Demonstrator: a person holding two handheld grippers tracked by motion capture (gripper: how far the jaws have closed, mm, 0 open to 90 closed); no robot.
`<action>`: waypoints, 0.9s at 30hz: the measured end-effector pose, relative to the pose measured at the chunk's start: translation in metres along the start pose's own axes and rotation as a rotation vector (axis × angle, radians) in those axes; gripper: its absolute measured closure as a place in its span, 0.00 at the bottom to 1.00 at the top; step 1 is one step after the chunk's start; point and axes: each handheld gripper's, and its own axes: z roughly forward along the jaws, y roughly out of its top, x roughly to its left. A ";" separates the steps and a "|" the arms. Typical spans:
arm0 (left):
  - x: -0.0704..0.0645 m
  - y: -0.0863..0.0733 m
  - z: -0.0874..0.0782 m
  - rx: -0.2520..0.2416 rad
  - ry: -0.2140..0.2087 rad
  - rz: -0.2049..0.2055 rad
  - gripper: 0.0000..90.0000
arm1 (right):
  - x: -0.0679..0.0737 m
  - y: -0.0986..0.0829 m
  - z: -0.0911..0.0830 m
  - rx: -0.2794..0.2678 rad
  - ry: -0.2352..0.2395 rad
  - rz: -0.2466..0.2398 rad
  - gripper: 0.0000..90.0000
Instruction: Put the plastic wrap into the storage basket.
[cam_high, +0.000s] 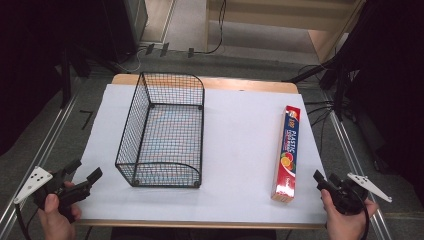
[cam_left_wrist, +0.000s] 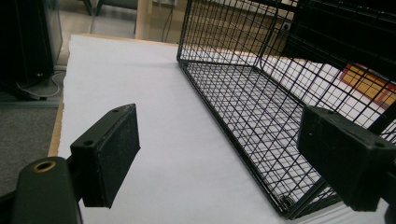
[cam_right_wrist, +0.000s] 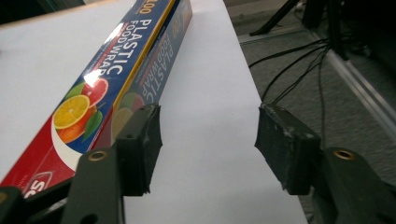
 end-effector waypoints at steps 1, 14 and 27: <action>0.000 0.000 0.000 0.000 0.001 -0.003 0.15 | 0.002 0.001 0.000 -0.002 -0.008 -0.017 0.42; 0.000 -0.003 -0.001 0.005 -0.002 -0.007 0.15 | 0.016 0.034 0.015 0.190 0.074 0.073 0.35; -0.001 -0.003 0.000 0.005 -0.005 0.002 0.15 | 0.039 0.070 0.047 0.427 -0.024 0.030 0.25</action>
